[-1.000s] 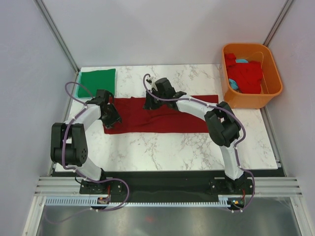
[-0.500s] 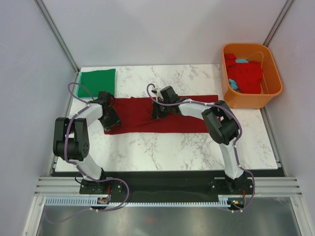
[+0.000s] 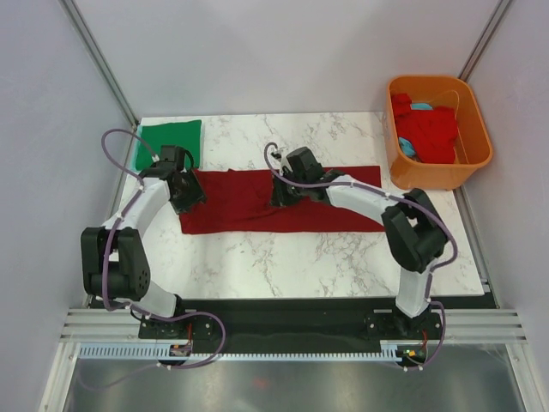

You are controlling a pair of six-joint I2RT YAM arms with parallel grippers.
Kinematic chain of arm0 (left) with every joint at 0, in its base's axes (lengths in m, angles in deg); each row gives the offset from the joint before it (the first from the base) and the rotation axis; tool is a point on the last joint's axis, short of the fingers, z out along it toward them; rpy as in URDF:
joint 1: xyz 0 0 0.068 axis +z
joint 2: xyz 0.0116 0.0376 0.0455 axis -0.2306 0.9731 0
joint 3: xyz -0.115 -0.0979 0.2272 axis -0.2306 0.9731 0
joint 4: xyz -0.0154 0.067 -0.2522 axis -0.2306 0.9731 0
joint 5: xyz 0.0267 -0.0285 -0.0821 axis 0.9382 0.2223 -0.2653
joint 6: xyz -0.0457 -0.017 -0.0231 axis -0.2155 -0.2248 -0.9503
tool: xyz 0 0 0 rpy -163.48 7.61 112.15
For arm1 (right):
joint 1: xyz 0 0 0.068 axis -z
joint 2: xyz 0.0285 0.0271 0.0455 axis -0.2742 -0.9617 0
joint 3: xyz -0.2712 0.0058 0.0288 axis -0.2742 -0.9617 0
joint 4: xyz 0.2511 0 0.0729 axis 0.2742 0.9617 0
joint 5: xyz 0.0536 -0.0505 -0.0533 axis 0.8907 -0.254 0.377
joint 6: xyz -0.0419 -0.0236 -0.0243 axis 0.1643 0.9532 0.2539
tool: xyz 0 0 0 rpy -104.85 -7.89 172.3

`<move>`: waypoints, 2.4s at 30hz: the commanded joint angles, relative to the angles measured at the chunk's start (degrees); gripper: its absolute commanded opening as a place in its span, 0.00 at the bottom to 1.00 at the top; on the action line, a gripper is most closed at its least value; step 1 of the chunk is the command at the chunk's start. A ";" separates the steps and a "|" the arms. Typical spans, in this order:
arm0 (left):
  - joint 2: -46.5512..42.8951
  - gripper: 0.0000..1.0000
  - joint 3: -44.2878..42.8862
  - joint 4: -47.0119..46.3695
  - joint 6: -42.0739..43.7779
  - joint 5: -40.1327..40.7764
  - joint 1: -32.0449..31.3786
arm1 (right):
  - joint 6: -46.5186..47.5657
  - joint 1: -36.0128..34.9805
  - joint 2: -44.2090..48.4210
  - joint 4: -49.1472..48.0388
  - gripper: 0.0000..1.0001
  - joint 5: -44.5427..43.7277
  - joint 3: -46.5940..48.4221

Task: Fold and stack the t-shirts
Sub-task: Fold the tshirt

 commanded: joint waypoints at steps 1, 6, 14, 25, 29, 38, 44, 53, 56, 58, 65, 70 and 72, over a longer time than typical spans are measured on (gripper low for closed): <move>-2.33 0.57 -2.71 -0.08 1.96 -5.41 -0.29 | -0.97 -0.01 10.65 0.63 0.24 -3.72 -1.55; 3.97 0.56 -6.31 -1.93 1.61 -8.70 -2.31 | -0.09 0.08 15.95 1.96 0.24 -15.56 -2.88; 16.46 0.55 -15.54 -3.87 -0.42 -6.77 -7.05 | 6.67 4.11 8.22 6.97 0.26 -35.52 0.01; 31.76 0.54 -27.58 -3.78 0.11 -5.71 -9.25 | 6.16 13.25 -3.55 3.73 0.25 -49.07 2.40; 34.66 0.55 -30.40 -3.78 0.11 -5.97 -9.61 | 4.13 14.93 -5.76 1.96 0.24 -53.19 -0.15; 39.59 0.55 -34.70 -3.87 0.11 -6.41 -10.04 | -5.96 16.07 -6.28 12.67 0.24 -55.50 -2.09; 43.19 0.56 -43.47 -4.13 0.99 -7.03 -11.45 | -10.88 16.07 -2.09 17.16 0.23 -56.02 -6.82; 53.73 0.56 -60.53 -6.94 0.29 -13.18 -13.21 | -18.63 10.54 16.62 18.92 0.29 -48.82 -18.96; 55.58 0.57 -62.56 -11.50 -1.90 -14.23 -14.18 | -18.37 9.92 22.95 20.41 0.31 -46.71 -17.83; 57.78 0.57 -64.41 -15.71 -3.84 -17.13 -14.26 | -16.71 10.01 25.87 22.51 0.33 -47.40 -15.29; 56.66 0.58 -66.45 -20.56 -7.81 -23.20 -14.35 | -11.08 9.92 35.19 24.19 0.35 -43.29 -10.97; 44.10 0.60 -58.02 -21.01 -3.41 -17.50 -14.35 | -10.99 8.96 39.67 26.30 0.35 -36.25 -12.46; 36.54 0.60 -51.52 -22.14 -2.88 -14.78 -14.44 | -11.34 8.34 42.92 27.36 0.36 -34.76 -13.51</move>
